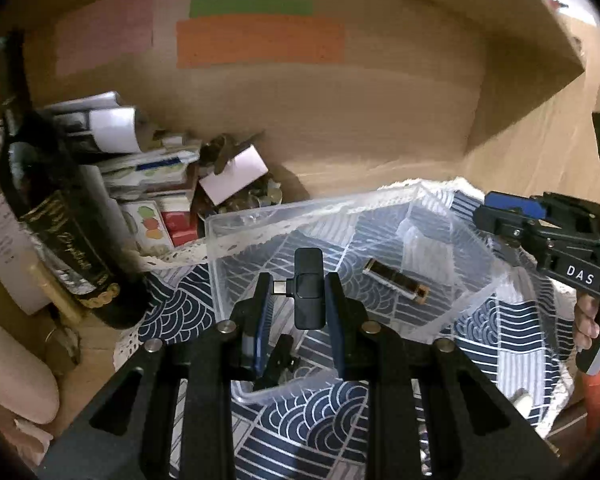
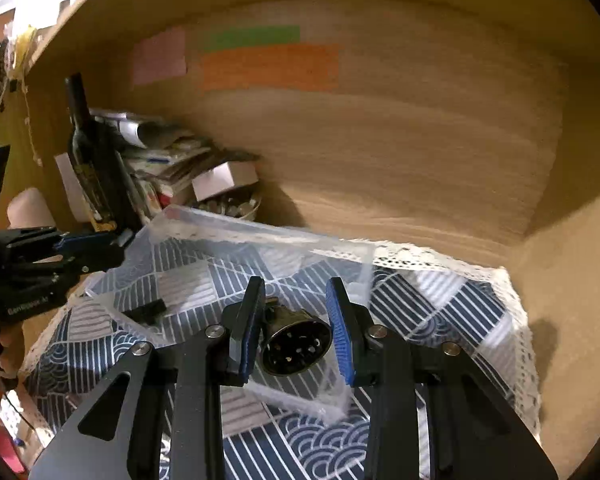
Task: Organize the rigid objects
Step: 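Lower both held items into the clear box and open both grippers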
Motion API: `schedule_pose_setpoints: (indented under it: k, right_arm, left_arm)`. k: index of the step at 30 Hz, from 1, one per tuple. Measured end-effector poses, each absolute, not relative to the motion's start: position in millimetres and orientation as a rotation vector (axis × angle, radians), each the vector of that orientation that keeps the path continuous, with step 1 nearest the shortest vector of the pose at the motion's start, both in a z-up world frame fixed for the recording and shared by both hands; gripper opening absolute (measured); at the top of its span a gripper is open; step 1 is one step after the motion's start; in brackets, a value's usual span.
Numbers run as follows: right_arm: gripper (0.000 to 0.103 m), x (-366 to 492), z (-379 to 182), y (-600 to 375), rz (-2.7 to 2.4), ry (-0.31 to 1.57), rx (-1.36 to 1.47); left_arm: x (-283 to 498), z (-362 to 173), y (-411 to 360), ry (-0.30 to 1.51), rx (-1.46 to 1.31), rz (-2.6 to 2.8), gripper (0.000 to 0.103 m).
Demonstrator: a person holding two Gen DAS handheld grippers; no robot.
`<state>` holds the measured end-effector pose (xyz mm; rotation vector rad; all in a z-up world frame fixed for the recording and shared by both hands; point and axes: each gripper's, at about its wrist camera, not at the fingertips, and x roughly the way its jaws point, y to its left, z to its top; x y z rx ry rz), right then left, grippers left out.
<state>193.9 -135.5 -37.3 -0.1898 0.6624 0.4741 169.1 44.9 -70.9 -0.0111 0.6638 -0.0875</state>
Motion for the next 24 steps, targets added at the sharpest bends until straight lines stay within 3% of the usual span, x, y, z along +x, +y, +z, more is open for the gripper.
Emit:
schedule_pose_setpoints:
  k: [13, 24]
  right_arm:
    - [0.029, 235.5, -89.7, -102.0, 0.518, 0.825, -0.236]
    - [0.03, 234.8, -99.4, -98.1, 0.53, 0.833, -0.239]
  left_arm:
    - [209.2, -101.1, 41.2, 0.795, 0.014, -0.079, 0.025]
    - [210.4, -99.9, 41.3, 0.82, -0.002, -0.09, 0.026]
